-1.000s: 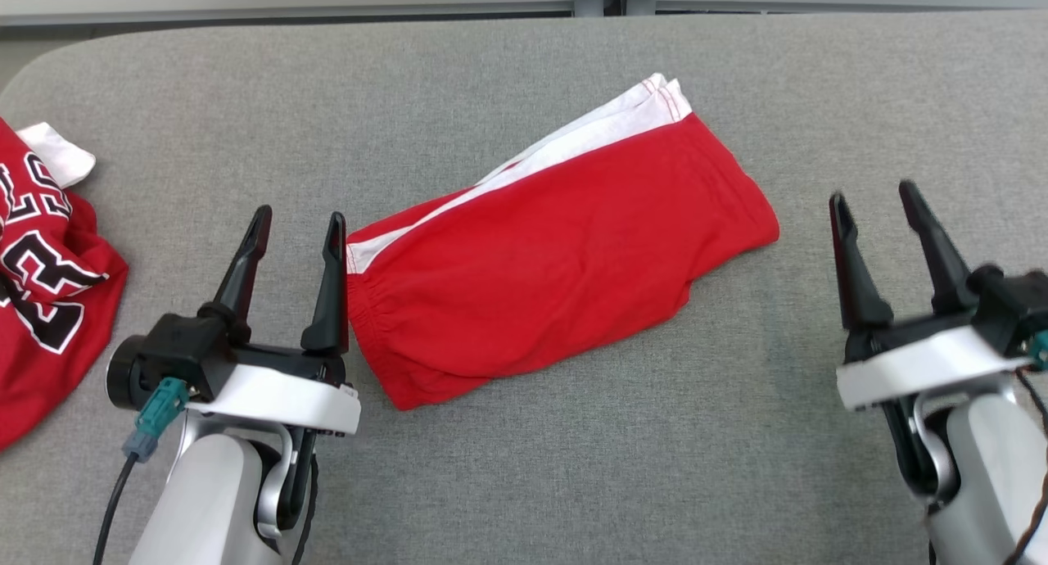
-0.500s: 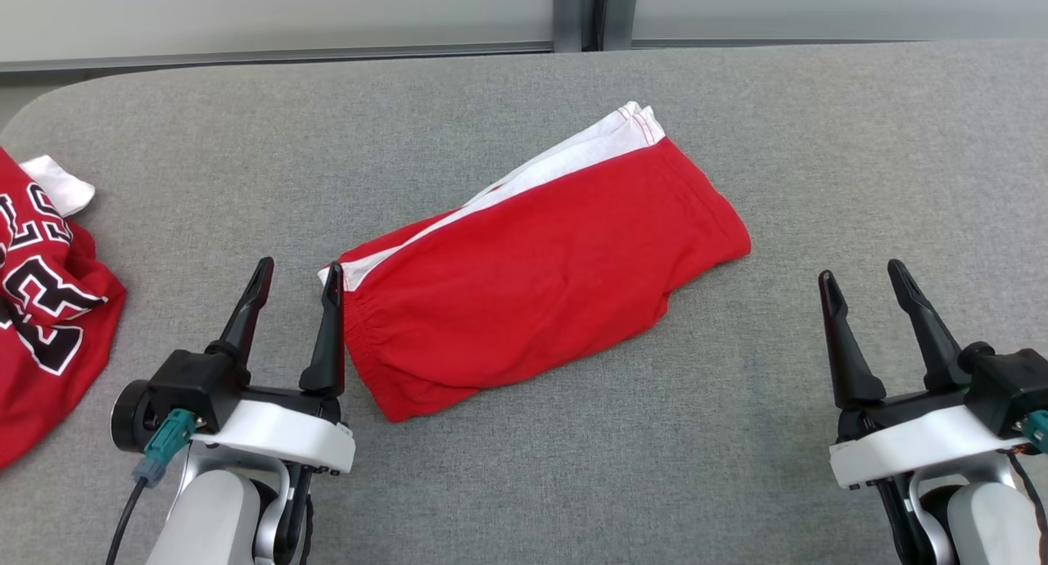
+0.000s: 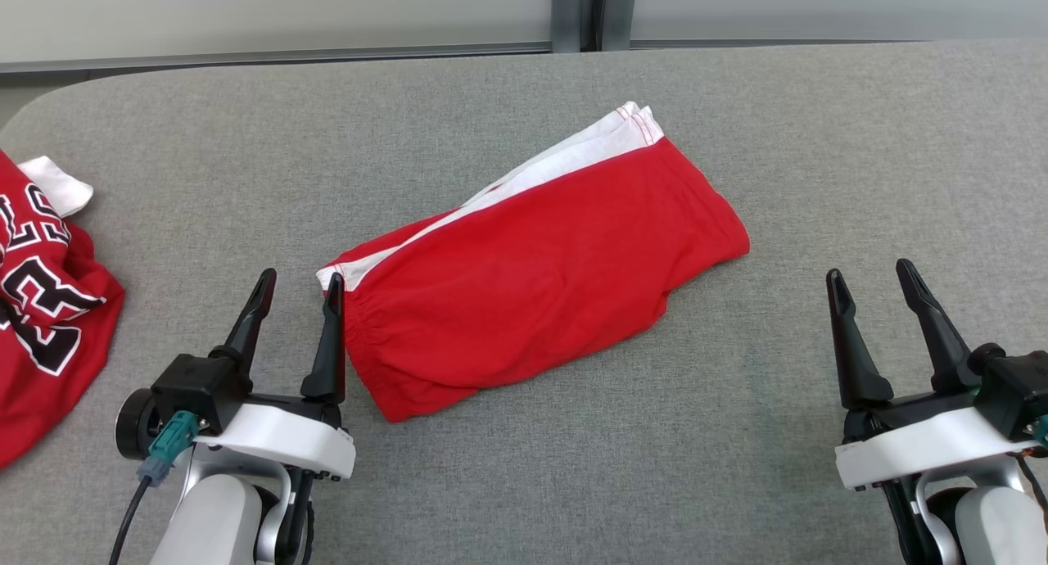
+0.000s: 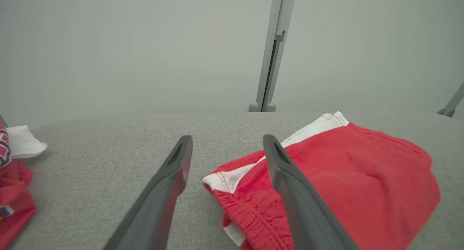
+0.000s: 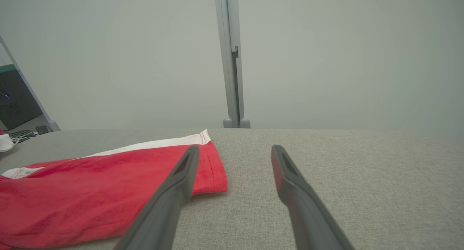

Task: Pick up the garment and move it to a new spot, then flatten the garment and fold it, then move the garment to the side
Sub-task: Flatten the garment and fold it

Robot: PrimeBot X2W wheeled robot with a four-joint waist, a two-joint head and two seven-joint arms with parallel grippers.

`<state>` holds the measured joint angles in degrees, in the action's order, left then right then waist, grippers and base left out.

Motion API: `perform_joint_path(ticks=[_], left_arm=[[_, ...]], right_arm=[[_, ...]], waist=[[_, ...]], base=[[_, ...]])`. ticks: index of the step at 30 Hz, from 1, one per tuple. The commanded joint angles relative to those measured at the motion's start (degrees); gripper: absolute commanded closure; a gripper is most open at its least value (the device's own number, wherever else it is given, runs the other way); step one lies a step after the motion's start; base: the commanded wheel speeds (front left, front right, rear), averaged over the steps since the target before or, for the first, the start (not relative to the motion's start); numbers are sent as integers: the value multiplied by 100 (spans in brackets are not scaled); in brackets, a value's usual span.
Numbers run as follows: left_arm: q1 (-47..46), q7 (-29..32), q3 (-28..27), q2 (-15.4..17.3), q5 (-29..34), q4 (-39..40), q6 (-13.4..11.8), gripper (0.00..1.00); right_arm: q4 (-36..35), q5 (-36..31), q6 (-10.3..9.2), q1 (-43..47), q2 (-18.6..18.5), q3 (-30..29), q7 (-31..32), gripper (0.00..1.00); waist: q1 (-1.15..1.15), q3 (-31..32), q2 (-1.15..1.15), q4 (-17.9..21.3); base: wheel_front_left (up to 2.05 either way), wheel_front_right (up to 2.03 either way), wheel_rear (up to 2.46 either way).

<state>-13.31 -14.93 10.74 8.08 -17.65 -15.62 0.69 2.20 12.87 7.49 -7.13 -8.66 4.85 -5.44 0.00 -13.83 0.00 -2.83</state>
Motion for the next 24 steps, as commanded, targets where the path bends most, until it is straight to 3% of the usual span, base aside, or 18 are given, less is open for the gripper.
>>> perform_joint_path(ticks=[1, 12, 24], left_arm=[[-62, -8, 4, 26, -18, -20, -13, 0], [-370, -20, 107, -83, -23, 14, -3, 0], [-810, -31, 202, -352, 6, -29, 136, 0]], right_arm=[[-40, -49, 0, 0, -16, -8, 7, 0], [333, -30, 0, -391, -225, 35, 73, 0], [2145, 220, 0, -1639, -552, 362, -87, 0]], waist=[[0, -13, 0, -6], [0, -327, 0, -314], [0, -852, 0, -860]], base=[[0, 0, 0], [0, 0, 0], [0, 0, 0]])
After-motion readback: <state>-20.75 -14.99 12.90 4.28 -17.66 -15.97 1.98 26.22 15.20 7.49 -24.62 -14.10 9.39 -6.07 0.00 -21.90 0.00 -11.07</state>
